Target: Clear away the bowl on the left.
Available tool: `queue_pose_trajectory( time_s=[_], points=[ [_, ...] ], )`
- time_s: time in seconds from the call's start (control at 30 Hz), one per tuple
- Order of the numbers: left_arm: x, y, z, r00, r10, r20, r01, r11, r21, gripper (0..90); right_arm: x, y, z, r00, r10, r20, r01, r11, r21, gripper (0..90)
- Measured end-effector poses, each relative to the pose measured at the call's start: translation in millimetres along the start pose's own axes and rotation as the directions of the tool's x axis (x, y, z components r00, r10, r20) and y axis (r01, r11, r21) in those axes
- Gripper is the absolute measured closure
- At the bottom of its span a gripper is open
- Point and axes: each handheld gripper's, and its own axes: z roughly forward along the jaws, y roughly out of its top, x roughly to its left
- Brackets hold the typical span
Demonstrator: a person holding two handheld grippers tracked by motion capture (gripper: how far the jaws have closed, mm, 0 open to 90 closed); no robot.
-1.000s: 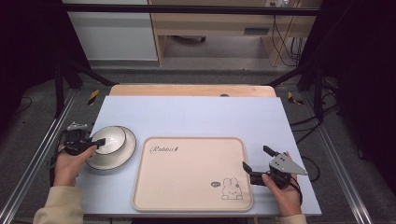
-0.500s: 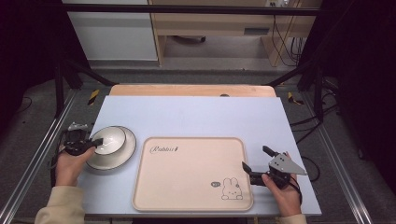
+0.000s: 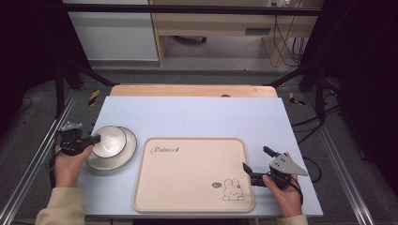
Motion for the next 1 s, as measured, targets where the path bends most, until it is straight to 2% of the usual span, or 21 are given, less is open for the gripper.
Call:
queue_pose_trajectory(
  time_s=[0.07,0.17,0.23,0.43,0.7,0.8,0.9,1.0],
  points=[
    [1.5,0.9,-3.8,0.9998,-0.017,0.003,0.017,0.9996,-0.022,82.1,0.3,0.1,-0.9,1.0,-0.003,0.0,0.003,1.0,0.001,3.4],
    [3.6,2.0,-8.5,0.9979,-0.047,0.046,0.048,0.9982,-0.036,82.1,-1.0,0.8,-2.1,1.0,0.001,0.008,-0.001,1.0,-0.008,3.4],
    [2.4,2.3,-8.5,0.9967,-0.056,0.059,0.059,0.9975,-0.038,82.1,-1.2,1.4,-2.9,0.9999,0.003,0.013,-0.003,1.0,-0.013,3.4],
    [-7.3,4.1,-6.6,0.997,-0.034,0.07,0.036,0.9988,-0.033,82.0,-2.3,1.5,-3.5,0.9999,-0.008,0.015,0.008,1.0,-0.011,3.5],
    [-23.6,9.2,-7.8,0.9958,-0.002,0.092,0.005,0.9993,-0.038,82.1,-2.6,3.3,-8.3,0.9987,-0.02,0.046,0.022,0.999,-0.034,2.9],
    [-30.8,9.2,-6.8,0.9965,0.012,0.083,-0.009,0.9992,-0.038,82.0,-2.4,3.6,-7.7,0.9988,-0.018,0.046,0.02,0.999,-0.038,3.1],
    [-35.2,7.4,-4.0,0.9953,0.007,0.097,-0.004,0.9994,-0.035,82.1,-1.5,5.1,-8.3,0.9993,0.0,0.037,0.002,0.998,-0.058,3.3],
    [-37.4,7.0,-2.2,0.9931,-0.005,0.117,0.01,0.9989,-0.046,82.0,-1.2,4.7,-7.0,0.9991,-0.006,0.041,0.008,0.998,-0.057,3.3]
  ],
)
